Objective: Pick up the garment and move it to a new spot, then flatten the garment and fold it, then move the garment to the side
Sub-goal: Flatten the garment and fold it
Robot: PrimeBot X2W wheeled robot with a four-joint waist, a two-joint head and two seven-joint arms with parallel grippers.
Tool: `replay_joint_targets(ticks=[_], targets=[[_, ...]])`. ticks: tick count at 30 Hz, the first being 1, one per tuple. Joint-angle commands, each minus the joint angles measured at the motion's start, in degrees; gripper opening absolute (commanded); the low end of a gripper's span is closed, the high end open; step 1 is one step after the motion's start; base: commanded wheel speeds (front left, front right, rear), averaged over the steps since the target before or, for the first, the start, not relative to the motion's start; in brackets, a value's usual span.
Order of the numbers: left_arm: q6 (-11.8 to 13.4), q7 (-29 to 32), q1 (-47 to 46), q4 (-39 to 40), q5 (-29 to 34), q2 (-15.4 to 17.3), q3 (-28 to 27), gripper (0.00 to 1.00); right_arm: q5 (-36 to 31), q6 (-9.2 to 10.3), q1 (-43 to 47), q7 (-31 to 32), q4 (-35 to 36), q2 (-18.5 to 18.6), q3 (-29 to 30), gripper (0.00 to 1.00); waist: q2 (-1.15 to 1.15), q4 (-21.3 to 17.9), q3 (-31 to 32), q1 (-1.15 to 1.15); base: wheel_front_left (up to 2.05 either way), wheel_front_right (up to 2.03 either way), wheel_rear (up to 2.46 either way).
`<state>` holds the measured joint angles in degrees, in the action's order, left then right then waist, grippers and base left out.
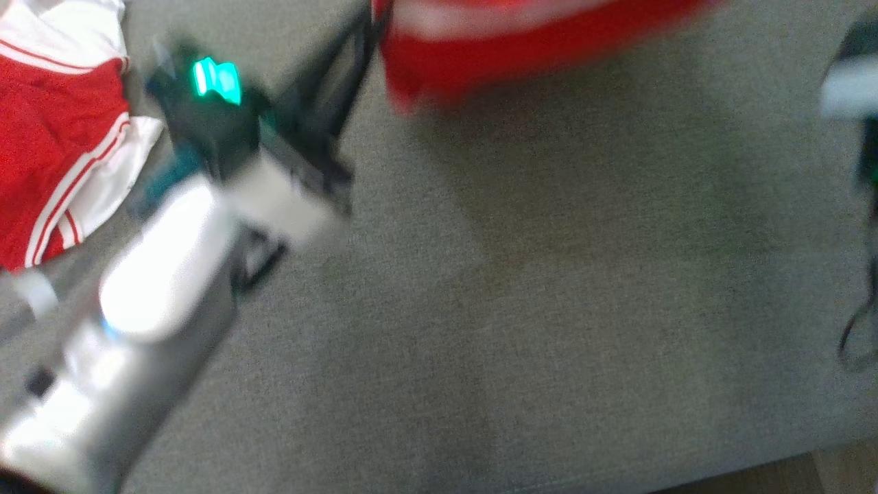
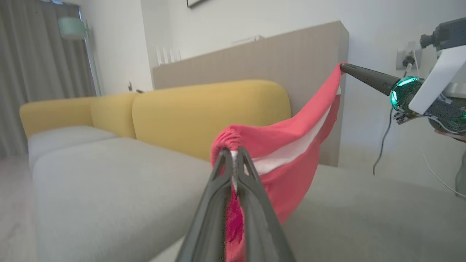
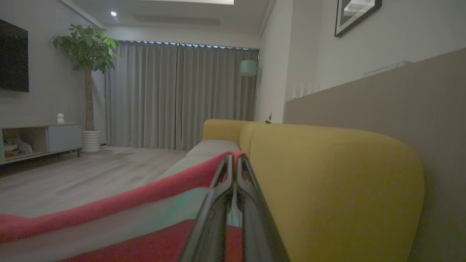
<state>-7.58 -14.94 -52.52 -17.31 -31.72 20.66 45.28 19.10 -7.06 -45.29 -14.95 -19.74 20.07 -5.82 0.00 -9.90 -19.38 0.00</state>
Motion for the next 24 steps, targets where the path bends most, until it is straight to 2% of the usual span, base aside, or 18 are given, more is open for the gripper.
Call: replay_joint_targets(ticks=[1, 8, 14, 19, 24], targets=[[0.10, -0.05, 0.96, 2.40, 0.09, 2.45, -1.74, 0.00, 0.49, -0.43, 2.53, -0.04, 2.59, -0.23, -0.12, 0.00, 0.00, -0.15, 0.78, 0.00, 0.00, 0.00, 0.00], [0.10, -0.06, 24.10, 4.72, 2.06, 0.78, -2.03, 0.00, 3.56, -0.43, 25.22, -0.05, 6.76, -2.85, 4.24, 0.00, 0.00, -0.01, 4.55, 0.00, 0.00, 0.00, 0.00], [0.09, -0.06, 38.47, 6.75, 4.38, -0.12, -1.56, 0.00, 4.64, -0.43, 42.06, 0.03, 13.94, -4.50, 7.43, 0.00, 0.00, 0.15, 8.61, 0.00, 0.00, 0.00, 0.00], [0.09, -0.06, 44.49, 9.61, 4.03, 0.78, 0.36, 0.00, 4.15, -0.43, 50.59, 3.64, 23.17, -5.14, 11.98, 0.00, 0.00, 0.71, 11.19, 0.00, 0.00, 0.00, 0.00], [0.09, -0.06, 42.30, 11.77, 2.38, -1.01, -0.81, 0.00, 1.98, -0.43, 48.84, 8.93, 28.01, -6.06, 15.49, 0.00, 0.00, 2.90, 9.83, 0.00, 0.00, 0.00, 0.00]])
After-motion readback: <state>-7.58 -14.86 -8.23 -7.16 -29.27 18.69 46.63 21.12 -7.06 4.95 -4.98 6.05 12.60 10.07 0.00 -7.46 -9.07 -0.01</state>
